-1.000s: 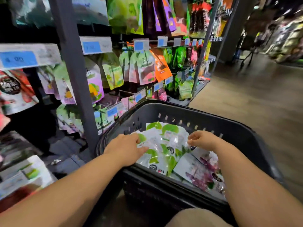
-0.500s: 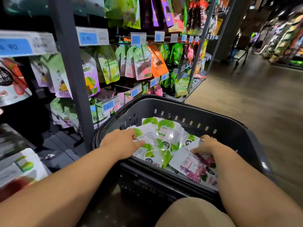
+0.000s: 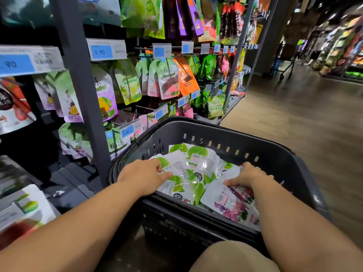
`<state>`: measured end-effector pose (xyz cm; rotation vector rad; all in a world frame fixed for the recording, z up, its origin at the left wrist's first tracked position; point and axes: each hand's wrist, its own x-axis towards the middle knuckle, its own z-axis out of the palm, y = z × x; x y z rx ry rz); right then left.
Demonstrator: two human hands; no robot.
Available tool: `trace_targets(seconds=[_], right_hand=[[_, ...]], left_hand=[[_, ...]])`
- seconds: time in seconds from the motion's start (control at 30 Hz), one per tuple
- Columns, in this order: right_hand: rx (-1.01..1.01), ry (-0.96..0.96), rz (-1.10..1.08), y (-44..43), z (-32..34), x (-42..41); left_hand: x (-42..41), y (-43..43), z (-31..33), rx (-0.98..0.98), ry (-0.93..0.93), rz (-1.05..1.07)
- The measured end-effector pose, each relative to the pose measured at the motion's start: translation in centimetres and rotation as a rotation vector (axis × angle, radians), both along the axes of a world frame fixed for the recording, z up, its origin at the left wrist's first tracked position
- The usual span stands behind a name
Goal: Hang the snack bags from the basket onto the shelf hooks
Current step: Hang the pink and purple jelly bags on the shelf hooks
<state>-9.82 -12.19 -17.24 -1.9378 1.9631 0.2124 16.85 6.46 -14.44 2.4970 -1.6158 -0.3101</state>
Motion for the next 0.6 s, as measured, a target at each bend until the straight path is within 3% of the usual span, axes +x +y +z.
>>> trace_targets(seconds=[0.3, 0.6], right_hand=[[0.043, -0.081, 0.017, -0.2, 0.0, 0.6], [-0.045, -0.165, 0.012, -0.5, 1.1, 2.1]], left_hand=[[0.0, 0.1, -0.1, -0.029, -0.004, -0.007], [-0.1, 0.1, -0.1, -0.038, 0.004, -0.008]])
